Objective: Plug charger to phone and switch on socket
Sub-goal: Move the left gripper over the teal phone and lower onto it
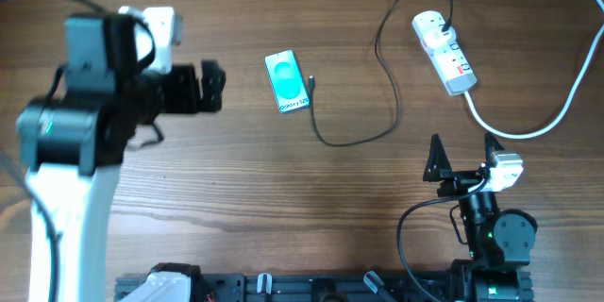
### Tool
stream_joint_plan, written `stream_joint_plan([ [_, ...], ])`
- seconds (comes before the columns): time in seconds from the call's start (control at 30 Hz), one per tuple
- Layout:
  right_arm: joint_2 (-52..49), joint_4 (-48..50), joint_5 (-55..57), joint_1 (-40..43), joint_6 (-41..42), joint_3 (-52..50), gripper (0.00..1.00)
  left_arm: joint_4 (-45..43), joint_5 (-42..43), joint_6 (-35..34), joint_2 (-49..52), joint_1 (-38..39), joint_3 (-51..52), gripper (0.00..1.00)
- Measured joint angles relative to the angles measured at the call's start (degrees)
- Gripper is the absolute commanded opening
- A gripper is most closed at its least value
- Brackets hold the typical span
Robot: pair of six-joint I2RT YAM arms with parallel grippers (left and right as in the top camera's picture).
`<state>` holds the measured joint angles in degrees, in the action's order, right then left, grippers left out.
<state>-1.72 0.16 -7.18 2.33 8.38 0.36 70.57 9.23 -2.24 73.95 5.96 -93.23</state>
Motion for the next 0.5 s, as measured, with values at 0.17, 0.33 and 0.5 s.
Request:
stream_joint_plan([
  [0.17,0.0,0.0,0.0,0.0,0.0,0.0,1.0,-2.4,3.9,-0.4,8.6,0.1,-0.2,0.62],
  [0.33,0.0,0.0,0.0,0.0,0.0,0.0,1.0,-2.4,8.0,-3.4,17.2,0.7,-0.2,0.04],
  [0.5,0.0,0.0,0.0,0.0,0.0,0.0,1.0,-2.7,8.5,-9.9,23.9,1.0,-0.2,0.04],
])
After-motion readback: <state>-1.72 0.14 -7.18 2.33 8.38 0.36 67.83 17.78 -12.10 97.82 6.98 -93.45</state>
